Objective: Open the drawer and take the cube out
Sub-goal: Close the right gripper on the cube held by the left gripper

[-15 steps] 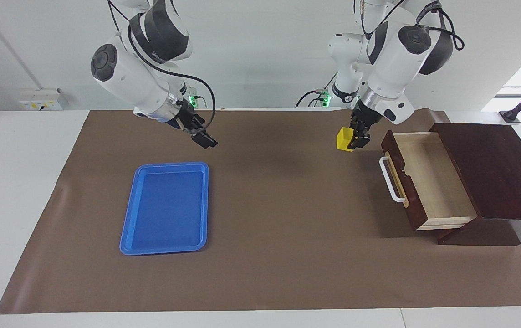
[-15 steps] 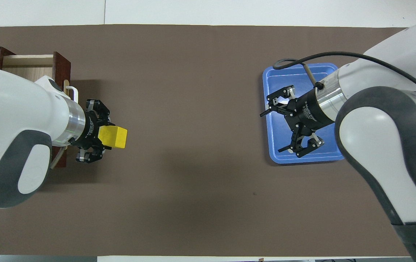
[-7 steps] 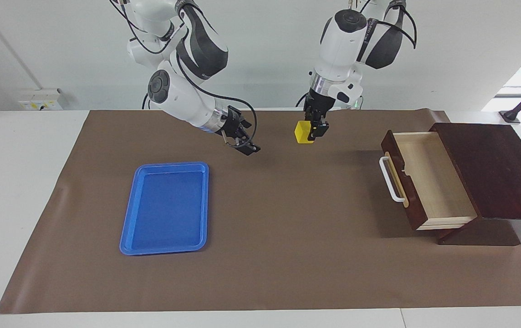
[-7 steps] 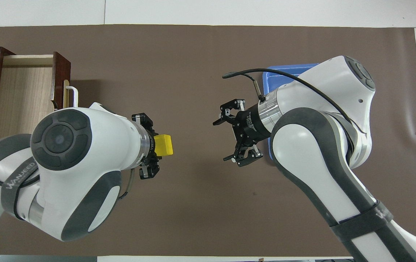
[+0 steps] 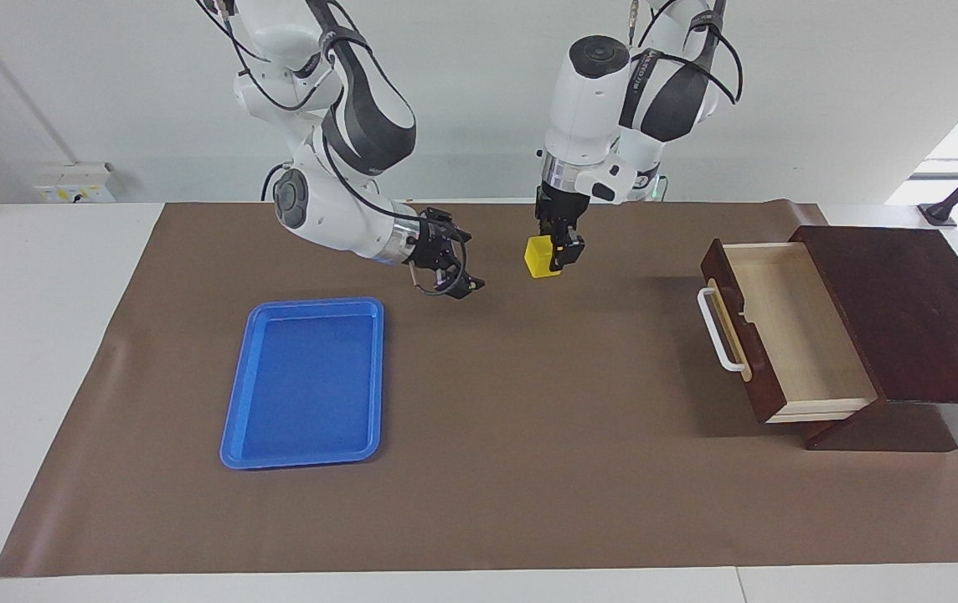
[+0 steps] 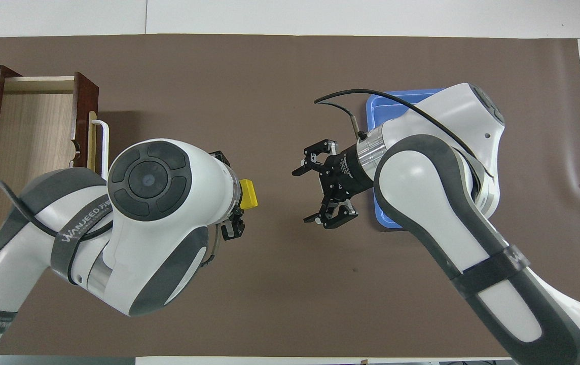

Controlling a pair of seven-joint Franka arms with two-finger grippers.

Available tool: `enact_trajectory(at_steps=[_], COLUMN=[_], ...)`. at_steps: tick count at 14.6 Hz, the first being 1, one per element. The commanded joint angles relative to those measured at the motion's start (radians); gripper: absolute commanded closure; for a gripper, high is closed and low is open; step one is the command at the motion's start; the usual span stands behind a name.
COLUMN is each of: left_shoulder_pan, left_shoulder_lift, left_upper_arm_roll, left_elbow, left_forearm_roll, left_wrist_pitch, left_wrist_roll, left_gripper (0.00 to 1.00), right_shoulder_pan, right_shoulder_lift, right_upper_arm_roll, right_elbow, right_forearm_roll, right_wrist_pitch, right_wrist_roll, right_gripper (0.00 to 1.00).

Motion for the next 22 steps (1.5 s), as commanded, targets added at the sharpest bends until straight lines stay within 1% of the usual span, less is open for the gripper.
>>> enact_trajectory(at_steps=[1,3,5,8,12,14,18,20,22], left_shoulder_pan=[-0.041,-0.055,-0.055,-0.057,-0.061,-0.061,-0.061,-0.061,-0.061], left_shoulder_lift=[0.022,0.026,0.034,0.052,0.054,0.054,0.054,0.054,0.054], left_upper_arm_roll=[0.009,0.009,0.009,0.009,0.009,0.009,0.009,0.009,0.009], left_elbow=[0.05,0.047,0.047,0.05,0.052,0.052,0.05,0.05,0.05], left_forearm_roll=[0.021,0.029,0.029,0.033,0.035,0.035,0.035,0.035,0.035], left_wrist_pitch=[-0.04,-0.042,-0.045,-0.051,-0.054,-0.054,-0.054,-0.052,-0.051], left_wrist_roll=[-0.053,-0.059,-0.081,-0.107,-0.11,-0.113,-0.113,-0.111,-0.113], left_gripper=[1.0,1.0,1.0,1.0,1.0,1.0,1.0,1.0,1.0], right_shoulder_pan=[0.015,0.026,0.029,0.063,0.074,0.072,0.077,0.101,0.105], right_shoulder_lift=[0.031,0.031,0.031,0.033,0.034,0.045,0.065,0.068,0.077], right_upper_arm_roll=[0.004,0.004,0.006,0.006,0.006,0.006,0.006,0.006,0.006], right_elbow=[0.046,0.048,0.059,0.059,0.057,0.051,0.079,0.085,0.086], right_forearm_roll=[0.02,0.02,0.017,0.024,0.026,0.026,0.036,0.043,0.044], right_wrist_pitch=[0.001,0.001,-0.003,0.01,0.015,0.055,0.069,0.075,0.113], right_wrist_roll=[-0.045,-0.08,-0.084,-0.084,-0.084,-0.085,-0.076,-0.067,-0.067], right_gripper=[0.0,0.0,0.0,0.0,0.0,0.0,0.0,0.0,0.0])
